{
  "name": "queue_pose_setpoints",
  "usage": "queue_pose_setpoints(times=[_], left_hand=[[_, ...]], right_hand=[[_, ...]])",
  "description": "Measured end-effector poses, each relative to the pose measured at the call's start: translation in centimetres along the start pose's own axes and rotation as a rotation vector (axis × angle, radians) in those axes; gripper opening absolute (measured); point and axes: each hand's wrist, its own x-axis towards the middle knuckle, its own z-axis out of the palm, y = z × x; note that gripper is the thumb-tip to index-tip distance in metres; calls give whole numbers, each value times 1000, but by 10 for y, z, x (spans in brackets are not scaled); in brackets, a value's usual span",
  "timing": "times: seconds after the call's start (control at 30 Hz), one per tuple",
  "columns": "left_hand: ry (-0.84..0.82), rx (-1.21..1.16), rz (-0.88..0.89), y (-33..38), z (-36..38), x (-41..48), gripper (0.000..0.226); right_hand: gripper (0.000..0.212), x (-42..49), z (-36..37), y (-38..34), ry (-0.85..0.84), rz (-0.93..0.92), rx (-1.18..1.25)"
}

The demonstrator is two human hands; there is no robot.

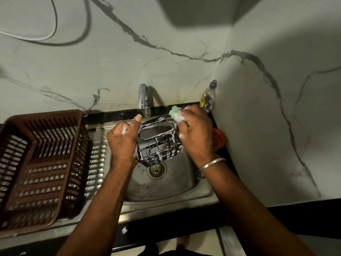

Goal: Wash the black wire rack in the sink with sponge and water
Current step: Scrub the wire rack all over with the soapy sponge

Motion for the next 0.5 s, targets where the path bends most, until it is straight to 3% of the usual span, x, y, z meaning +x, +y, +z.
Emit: queue_pose_setpoints(times=[0.13, 0.27, 0.4, 0.5], left_hand=[[-1, -8, -27, -4, -7, 2, 48], [-5, -30, -90, -10, -13, 3, 49], [-23, -131, -212, -15, -20, 4, 47], [-114, -169, -287, -16, -22, -1, 37]], right_hand=[[10, -4, 0, -6, -35, -4, 77], [8, 3, 2, 8, 107, 135, 130], [13, 8, 4, 4, -103, 292, 362], [12, 16, 2, -2, -160, 269, 442]])
